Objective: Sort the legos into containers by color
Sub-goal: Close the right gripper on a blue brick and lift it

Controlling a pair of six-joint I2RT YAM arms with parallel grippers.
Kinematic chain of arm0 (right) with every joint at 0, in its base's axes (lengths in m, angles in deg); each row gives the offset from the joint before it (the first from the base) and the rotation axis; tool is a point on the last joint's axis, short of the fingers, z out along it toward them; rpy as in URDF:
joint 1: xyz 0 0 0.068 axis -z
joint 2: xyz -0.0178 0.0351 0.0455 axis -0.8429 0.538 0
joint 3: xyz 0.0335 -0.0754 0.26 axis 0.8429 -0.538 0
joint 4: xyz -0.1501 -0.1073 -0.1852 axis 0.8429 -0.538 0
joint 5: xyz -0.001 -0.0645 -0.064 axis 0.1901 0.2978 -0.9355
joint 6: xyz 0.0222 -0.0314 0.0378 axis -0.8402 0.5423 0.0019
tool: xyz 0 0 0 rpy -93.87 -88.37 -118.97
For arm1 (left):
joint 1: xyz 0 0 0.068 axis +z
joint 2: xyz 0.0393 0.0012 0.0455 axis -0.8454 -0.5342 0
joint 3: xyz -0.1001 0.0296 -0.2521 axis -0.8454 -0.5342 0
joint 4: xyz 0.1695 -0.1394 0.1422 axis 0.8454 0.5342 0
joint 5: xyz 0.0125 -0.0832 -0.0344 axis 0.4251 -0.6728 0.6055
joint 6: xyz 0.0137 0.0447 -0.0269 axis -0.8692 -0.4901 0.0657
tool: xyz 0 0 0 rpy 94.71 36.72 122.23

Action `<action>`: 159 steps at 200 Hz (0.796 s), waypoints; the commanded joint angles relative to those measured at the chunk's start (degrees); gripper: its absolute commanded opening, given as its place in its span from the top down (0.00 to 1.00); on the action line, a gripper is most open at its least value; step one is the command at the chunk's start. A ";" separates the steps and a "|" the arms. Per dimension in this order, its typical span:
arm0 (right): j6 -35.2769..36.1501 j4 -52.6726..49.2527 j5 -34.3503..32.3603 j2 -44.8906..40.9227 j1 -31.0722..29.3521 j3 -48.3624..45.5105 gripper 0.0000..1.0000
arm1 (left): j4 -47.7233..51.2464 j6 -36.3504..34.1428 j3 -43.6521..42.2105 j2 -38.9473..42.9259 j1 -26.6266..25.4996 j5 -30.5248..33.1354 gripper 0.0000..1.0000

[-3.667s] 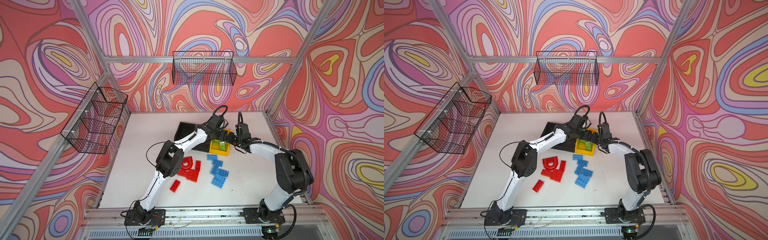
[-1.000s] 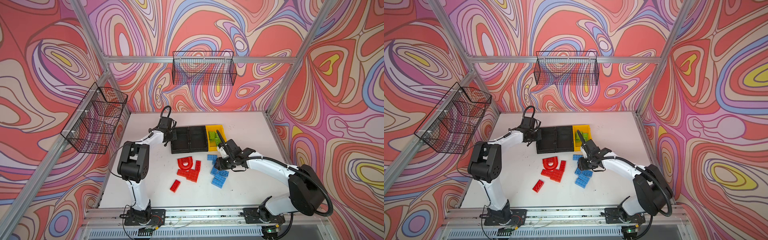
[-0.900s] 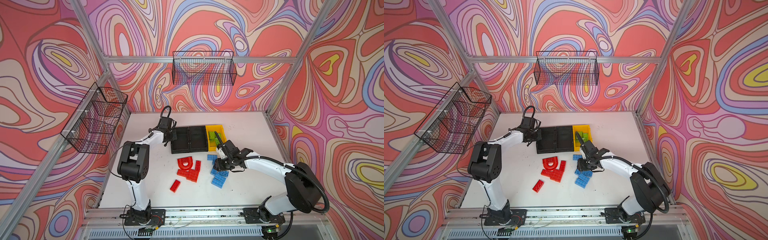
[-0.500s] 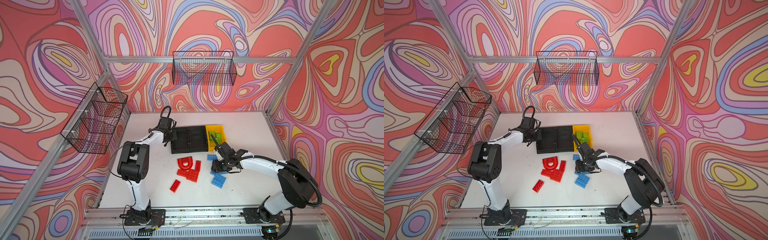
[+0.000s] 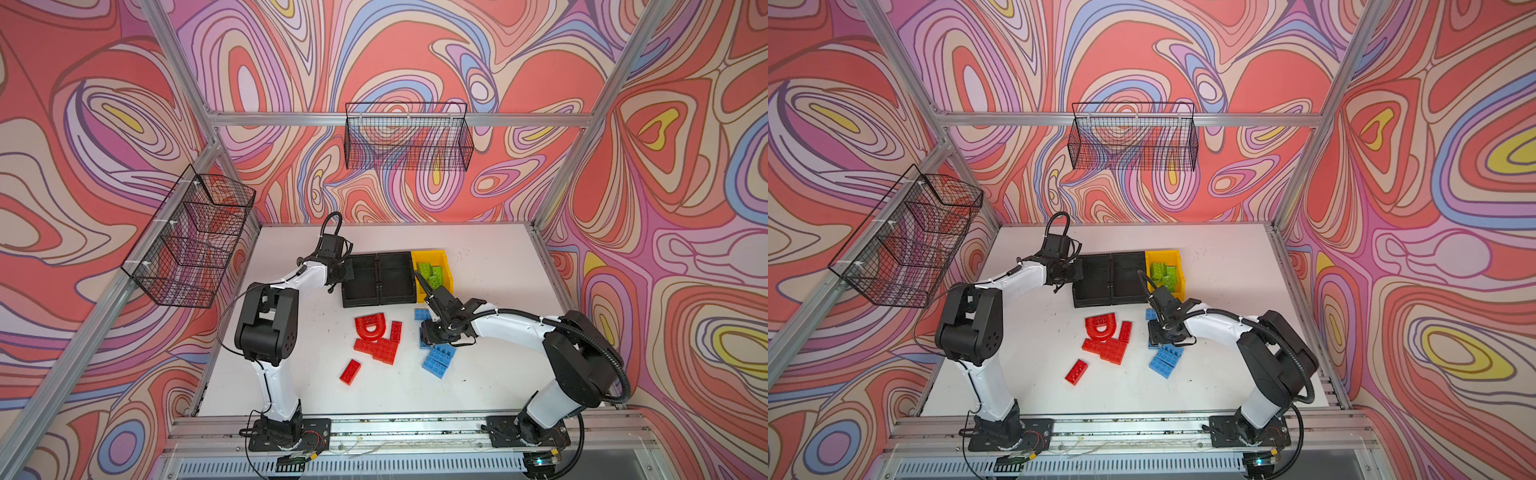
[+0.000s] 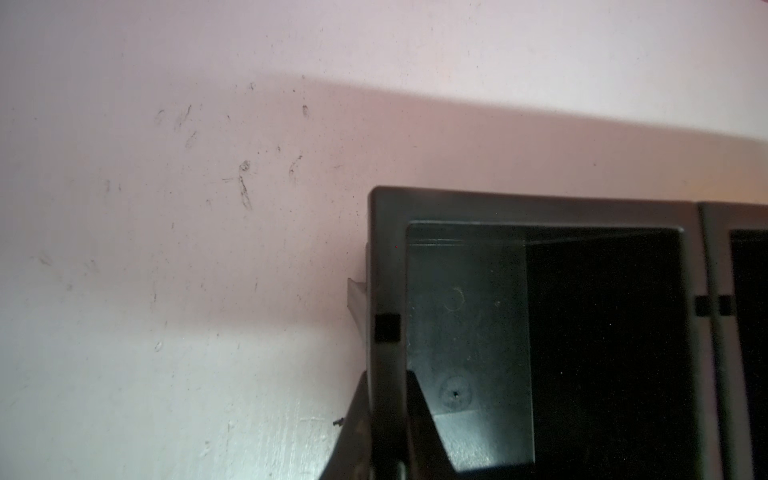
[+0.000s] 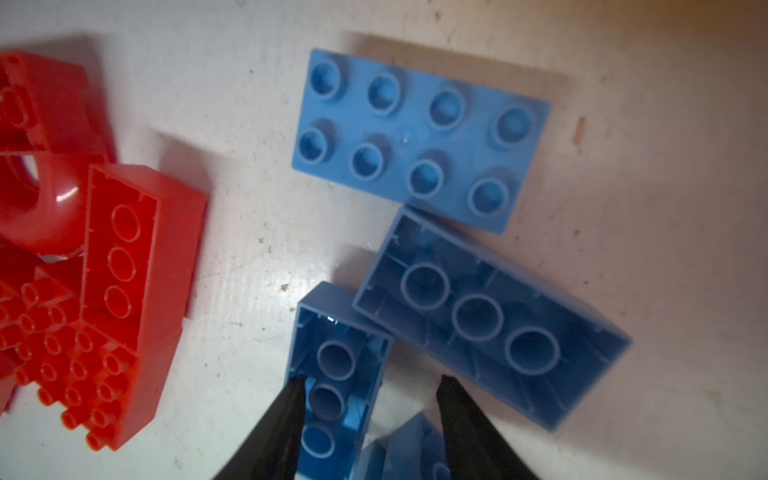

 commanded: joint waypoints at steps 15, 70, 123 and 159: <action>-1.33 -0.63 -3.43 2.94 -2.94 3.39 0.44 | -0.85 0.69 -0.63 0.64 0.19 -0.16 1.00; -3.22 1.04 -3.77 1.28 -3.39 3.20 0.44 | -0.92 0.69 -0.73 0.84 0.18 -0.19 1.00; -3.41 2.15 -2.34 -1.43 -3.73 4.53 0.45 | -1.01 0.78 -0.89 0.94 0.19 -0.59 1.00; -2.91 1.04 -3.90 1.64 -5.71 5.29 0.45 | -0.95 0.69 -0.89 0.97 0.19 -0.45 1.00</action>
